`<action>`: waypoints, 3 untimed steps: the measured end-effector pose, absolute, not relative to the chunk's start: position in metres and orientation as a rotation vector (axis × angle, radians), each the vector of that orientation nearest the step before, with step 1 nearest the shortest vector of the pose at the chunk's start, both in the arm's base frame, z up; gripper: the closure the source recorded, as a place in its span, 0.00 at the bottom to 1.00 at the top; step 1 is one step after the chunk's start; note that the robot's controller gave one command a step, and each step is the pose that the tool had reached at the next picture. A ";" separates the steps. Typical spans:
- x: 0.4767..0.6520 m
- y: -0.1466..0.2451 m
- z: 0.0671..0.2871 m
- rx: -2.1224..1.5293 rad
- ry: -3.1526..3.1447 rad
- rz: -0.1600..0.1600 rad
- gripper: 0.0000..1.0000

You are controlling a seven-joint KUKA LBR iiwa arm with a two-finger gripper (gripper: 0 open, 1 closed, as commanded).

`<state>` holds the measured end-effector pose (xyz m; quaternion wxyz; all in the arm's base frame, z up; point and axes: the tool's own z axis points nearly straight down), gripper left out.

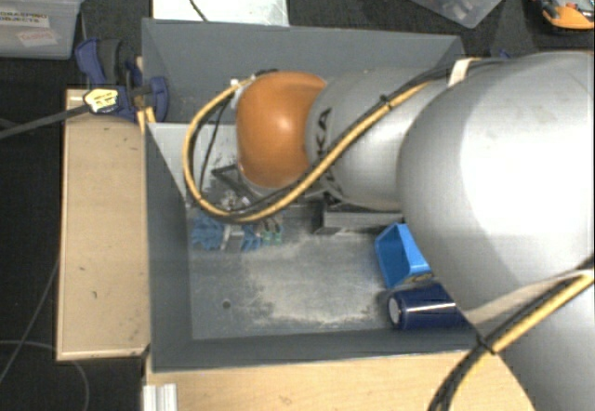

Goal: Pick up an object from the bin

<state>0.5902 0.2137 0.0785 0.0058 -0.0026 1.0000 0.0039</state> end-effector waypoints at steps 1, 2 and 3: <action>0.588 0.213 0.097 -0.006 3.140 0.007 1.00; 0.589 0.213 0.137 -0.005 3.135 0.010 1.00; 0.591 0.214 0.173 -0.004 3.128 0.014 1.00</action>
Offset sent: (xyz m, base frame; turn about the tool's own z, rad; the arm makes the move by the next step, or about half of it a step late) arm -0.0011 -0.0008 0.0207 0.0010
